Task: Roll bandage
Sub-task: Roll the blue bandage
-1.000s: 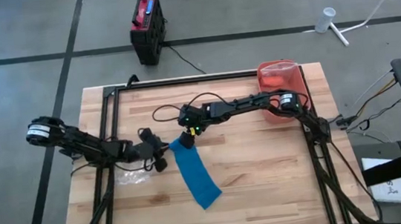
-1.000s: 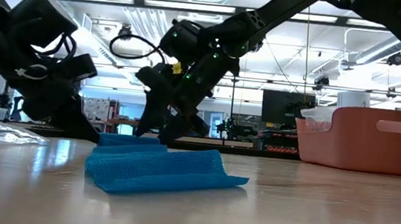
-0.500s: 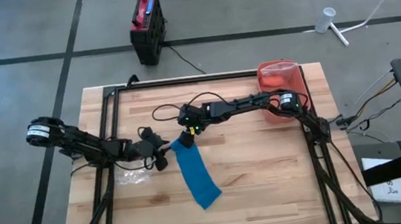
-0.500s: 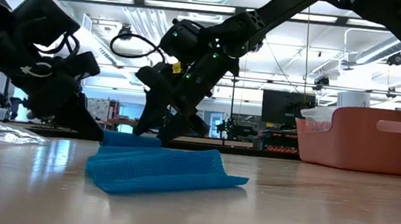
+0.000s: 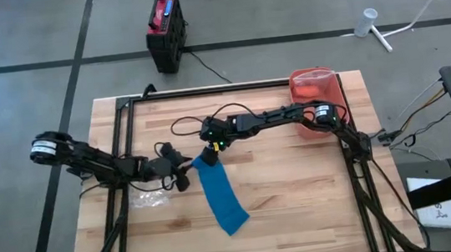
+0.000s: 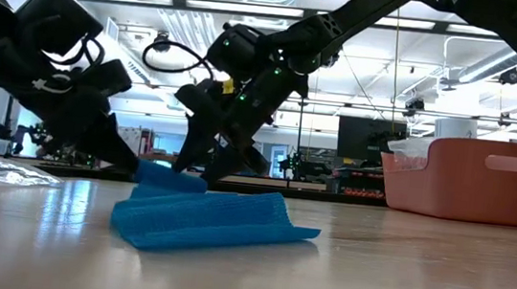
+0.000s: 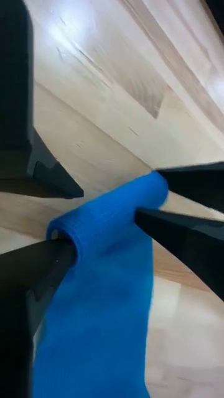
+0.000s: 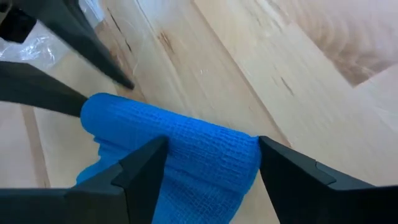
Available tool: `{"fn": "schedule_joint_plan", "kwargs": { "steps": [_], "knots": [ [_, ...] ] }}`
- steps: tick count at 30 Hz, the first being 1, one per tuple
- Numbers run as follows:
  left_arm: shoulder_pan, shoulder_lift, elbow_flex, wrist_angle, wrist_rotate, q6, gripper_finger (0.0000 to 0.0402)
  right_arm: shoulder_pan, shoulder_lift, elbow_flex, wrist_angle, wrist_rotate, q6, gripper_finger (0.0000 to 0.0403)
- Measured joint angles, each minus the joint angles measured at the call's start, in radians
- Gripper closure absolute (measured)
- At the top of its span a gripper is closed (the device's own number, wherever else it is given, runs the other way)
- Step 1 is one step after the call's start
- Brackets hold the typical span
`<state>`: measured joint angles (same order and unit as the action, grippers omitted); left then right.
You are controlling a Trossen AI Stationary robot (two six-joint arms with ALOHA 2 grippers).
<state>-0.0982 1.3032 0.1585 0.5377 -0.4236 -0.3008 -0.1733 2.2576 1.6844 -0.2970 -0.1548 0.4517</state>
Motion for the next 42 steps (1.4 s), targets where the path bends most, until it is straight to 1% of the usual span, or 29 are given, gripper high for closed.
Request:
{"fn": "schedule_joint_plan", "kwargs": {
  "steps": [2,6,7,10,14,17,19,22,25,28,29,31,33,35,38,39,42],
  "knots": [
    [0.000,0.009,0.000,0.028,0.004,-0.008,0.0315,0.003,0.000,0.000,0.013,0.004,-0.007,0.0164],
    [0.001,0.033,0.001,0.046,0.002,-0.035,0.0382,0.008,0.000,-0.001,0.032,0.013,-0.007,0.0160],
    [0.001,0.037,0.001,0.048,-0.002,-0.044,0.0390,0.008,0.000,-0.001,0.031,0.013,-0.007,0.0159],
    [0.001,0.037,0.001,0.048,-0.007,-0.052,0.0390,0.008,-0.001,0.003,0.029,0.012,-0.026,0.0154],
    [0.003,-0.011,0.002,0.042,-0.014,-0.047,0.0397,0.012,-0.035,0.006,0.011,0.003,-0.076,0.0152],
    [0.003,-0.081,0.005,0.031,-0.017,-0.027,0.0399,0.027,-0.106,0.010,-0.054,0.030,-0.139,0.0156],
    [0.003,-0.150,0.004,0.019,0.011,-0.005,0.0400,0.042,-0.163,0.002,-0.086,0.069,-0.193,0.0160],
    [0.003,-0.280,0.010,-0.001,0.055,0.032,0.0400,0.089,-0.274,-0.016,-0.126,0.177,-0.291,0.0167],
    [0.002,-0.411,0.028,-0.012,0.104,0.076,0.0400,0.171,-0.409,-0.051,-0.121,0.283,-0.398,0.0174],
    [0.001,-0.522,0.063,-0.019,0.195,0.107,0.0401,0.260,-0.532,-0.110,-0.091,0.384,-0.495,0.0179],
    [-0.001,-0.545,0.085,-0.019,0.235,0.113,0.0401,0.292,-0.569,-0.136,-0.076,0.410,-0.523,0.0181],
    [-0.018,-0.577,0.127,-0.021,0.301,0.130,0.0401,0.358,-0.644,-0.202,-0.013,0.425,-0.576,0.0184],
    [-0.055,-0.575,0.181,-0.032,0.333,0.160,0.0401,0.431,-0.718,-0.285,0.076,0.443,-0.599,0.0188],
    [-0.102,-0.556,0.237,-0.055,0.330,0.203,0.0401,0.500,-0.784,-0.380,0.169,0.492,-0.601,0.0191],
    [-0.172,-0.489,0.332,-0.081,0.282,0.261,0.0401,0.581,-0.860,-0.530,0.324,0.596,-0.565,0.0192],
    [-0.191,-0.463,0.365,-0.095,0.270,0.279,0.0401,0.599,-0.870,-0.580,0.389,0.614,-0.546,0.0191],
    [-0.234,-0.374,0.470,-0.132,0.233,0.325,0.0401,0.644,-0.869,-0.702,0.574,0.618,-0.483,0.0186]
  ]
}}
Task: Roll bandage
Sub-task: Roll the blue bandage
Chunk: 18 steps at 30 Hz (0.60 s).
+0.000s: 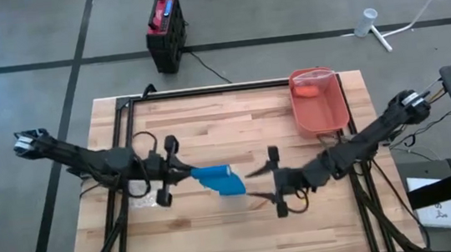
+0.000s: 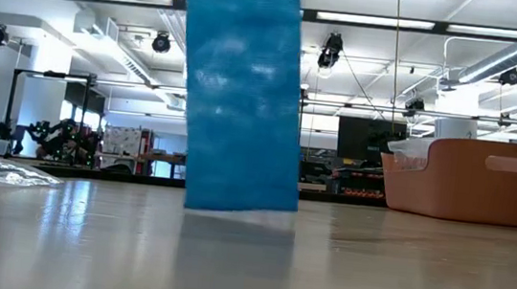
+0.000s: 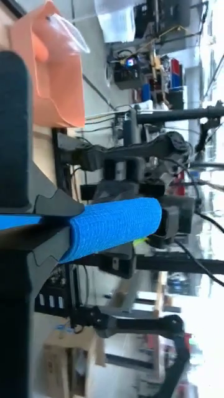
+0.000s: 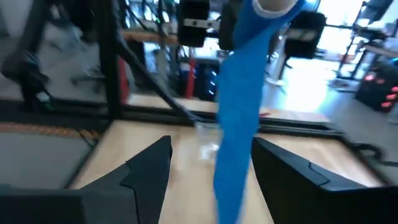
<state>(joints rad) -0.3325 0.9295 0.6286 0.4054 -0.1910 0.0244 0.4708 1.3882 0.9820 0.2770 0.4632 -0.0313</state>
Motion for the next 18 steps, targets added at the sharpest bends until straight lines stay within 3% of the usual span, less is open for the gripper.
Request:
{"fn": "schedule_joint_plan", "kwargs": {
  "steps": [3,9,18],
  "knots": [
    [-0.029,0.081,0.097,-0.091,-0.010,0.025,0.0401,0.023,0.037,-0.058,0.099,0.012,0.052,0.0183],
    [-0.048,0.229,0.252,-0.144,-0.012,0.038,0.0401,0.027,0.119,-0.053,0.099,0.010,0.142,0.0190],
    [-0.081,0.266,0.351,-0.236,-0.010,0.046,0.0401,0.040,0.151,0.009,0.078,0.073,0.091,0.0206]
  ]
}}
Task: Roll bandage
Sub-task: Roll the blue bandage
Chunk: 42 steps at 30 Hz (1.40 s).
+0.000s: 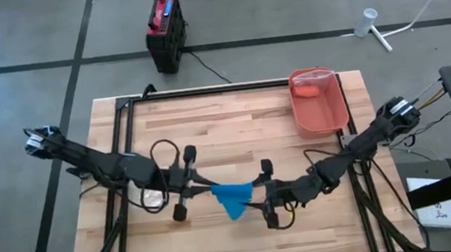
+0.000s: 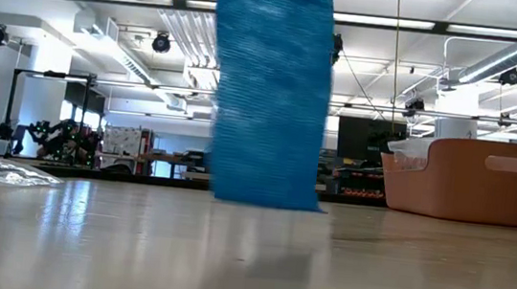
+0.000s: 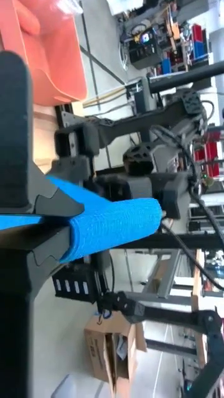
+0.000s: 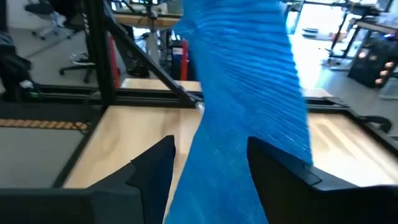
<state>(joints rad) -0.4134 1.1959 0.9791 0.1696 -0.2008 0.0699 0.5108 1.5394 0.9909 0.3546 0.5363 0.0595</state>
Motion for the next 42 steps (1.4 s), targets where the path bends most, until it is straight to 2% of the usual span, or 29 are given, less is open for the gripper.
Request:
{"fn": "schedule_joint_plan", "kwargs": {
  "steps": [6,16,22,24,29,35,42],
  "knots": [
    [-0.045,-0.047,-0.024,0.004,0.000,0.000,0.0401,0.020,-0.025,0.005,-0.018,0.014,-0.047,0.0211],
    [-0.056,-0.055,-0.089,0.079,-0.002,-0.027,0.0401,0.057,-0.025,0.073,-0.018,0.015,-0.180,0.0177],
    [-0.057,-0.066,-0.099,0.085,-0.004,-0.026,0.0401,0.091,-0.024,0.175,-0.186,0.072,-0.187,0.0161],
    [-0.057,-0.071,-0.110,0.081,-0.036,-0.025,0.0401,0.110,-0.024,0.209,-0.234,0.082,-0.183,0.0161],
    [-0.056,-0.090,-0.141,0.086,-0.066,-0.037,0.0401,0.176,-0.024,0.259,-0.257,0.152,-0.253,0.0172],
    [-0.056,-0.092,-0.143,0.093,-0.065,-0.146,0.0400,0.207,-0.019,0.300,-0.252,0.258,-0.404,0.0179],
    [-0.056,-0.078,-0.145,0.094,-0.063,-0.283,0.0400,0.163,0.025,0.343,-0.225,0.260,-0.506,0.0176]
  ]
}}
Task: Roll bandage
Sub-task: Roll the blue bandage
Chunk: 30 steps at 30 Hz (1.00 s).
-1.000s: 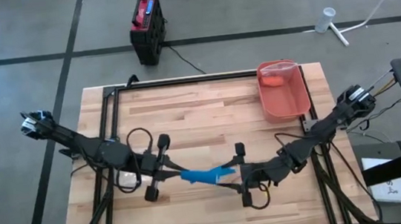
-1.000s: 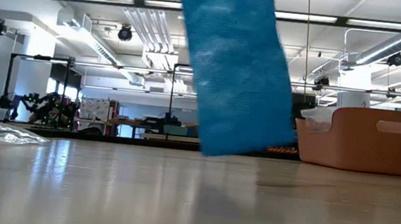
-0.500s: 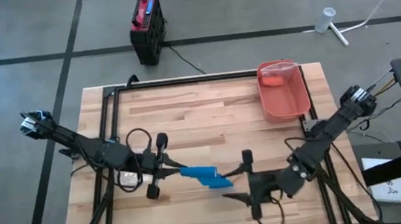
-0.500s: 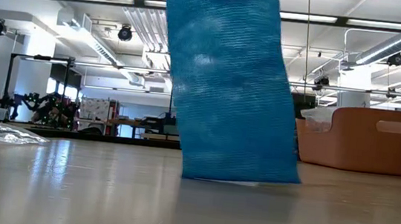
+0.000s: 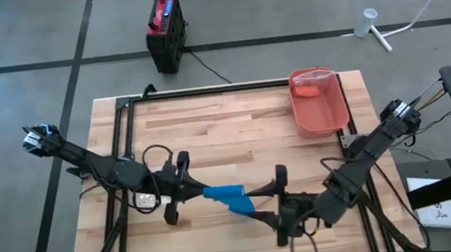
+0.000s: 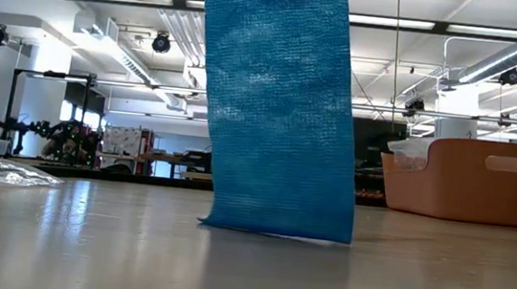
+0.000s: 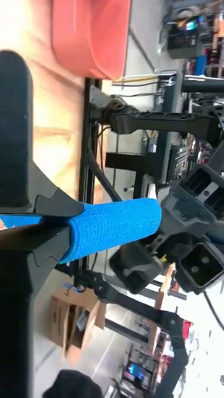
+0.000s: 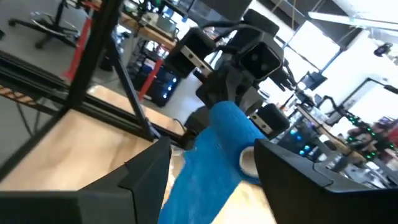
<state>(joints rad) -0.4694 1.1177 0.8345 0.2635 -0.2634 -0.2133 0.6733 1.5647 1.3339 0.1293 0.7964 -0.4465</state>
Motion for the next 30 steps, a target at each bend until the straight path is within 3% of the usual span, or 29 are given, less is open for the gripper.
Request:
{"fn": "schedule_joint_plan", "kwargs": {
  "steps": [16,21,26,30],
  "knots": [
    [0.000,0.009,-0.001,0.001,0.000,-0.038,0.0400,-0.004,0.035,0.023,0.003,0.051,0.062,0.0198],
    [0.000,0.009,-0.001,0.022,-0.005,-0.026,0.0400,0.014,0.034,0.021,0.001,0.138,0.059,0.0197],
    [0.000,0.019,0.000,0.050,-0.006,-0.010,0.0400,0.004,0.039,0.021,0.009,0.127,0.063,0.0199],
    [0.000,0.033,0.000,0.059,-0.007,-0.006,0.0400,-0.016,0.039,0.021,0.011,0.036,0.080,0.0197]
  ]
}}
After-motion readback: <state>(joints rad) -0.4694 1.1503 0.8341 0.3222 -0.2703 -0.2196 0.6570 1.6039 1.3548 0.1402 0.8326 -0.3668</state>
